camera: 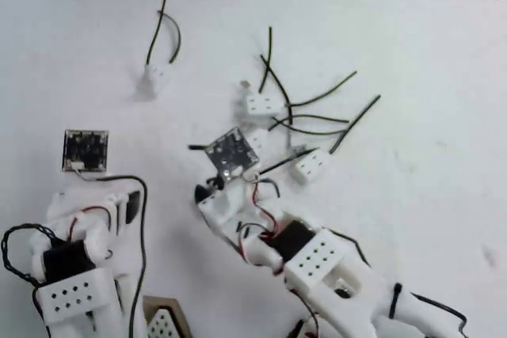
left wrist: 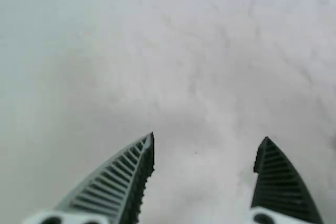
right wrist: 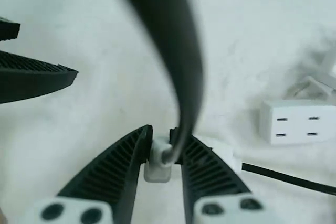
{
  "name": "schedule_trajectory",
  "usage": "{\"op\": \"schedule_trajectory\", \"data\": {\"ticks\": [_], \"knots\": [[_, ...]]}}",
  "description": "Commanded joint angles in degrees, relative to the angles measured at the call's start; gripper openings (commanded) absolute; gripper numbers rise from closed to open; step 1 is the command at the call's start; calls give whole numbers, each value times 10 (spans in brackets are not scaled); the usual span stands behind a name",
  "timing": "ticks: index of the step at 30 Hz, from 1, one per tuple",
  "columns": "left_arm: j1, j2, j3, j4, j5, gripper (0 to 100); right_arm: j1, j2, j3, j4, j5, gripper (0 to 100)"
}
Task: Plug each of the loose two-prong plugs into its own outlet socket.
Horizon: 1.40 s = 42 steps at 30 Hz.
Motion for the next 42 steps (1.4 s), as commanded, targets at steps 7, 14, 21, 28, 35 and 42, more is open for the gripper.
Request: {"op": "schedule_trajectory", "data": {"ticks": [7, 14, 21, 28, 35, 42], "knots": [[-4, -7, 0, -11, 5, 305, -5, 102, -30, -95, 0, 17], [-3, -7, 1, -10, 5, 305, 25, 124, -37, -104, 0, 17], [-3, -7, 1, -10, 5, 305, 25, 125, -39, -107, 0, 17], [-3, -7, 1, -10, 5, 305, 27, 126, -36, -112, 0, 17], [-3, -7, 1, -10, 5, 305, 33, 193, -47, -135, 0, 17], [-3, -7, 1, -9, 5, 305, 36, 198, -54, -132, 0, 17]]}}
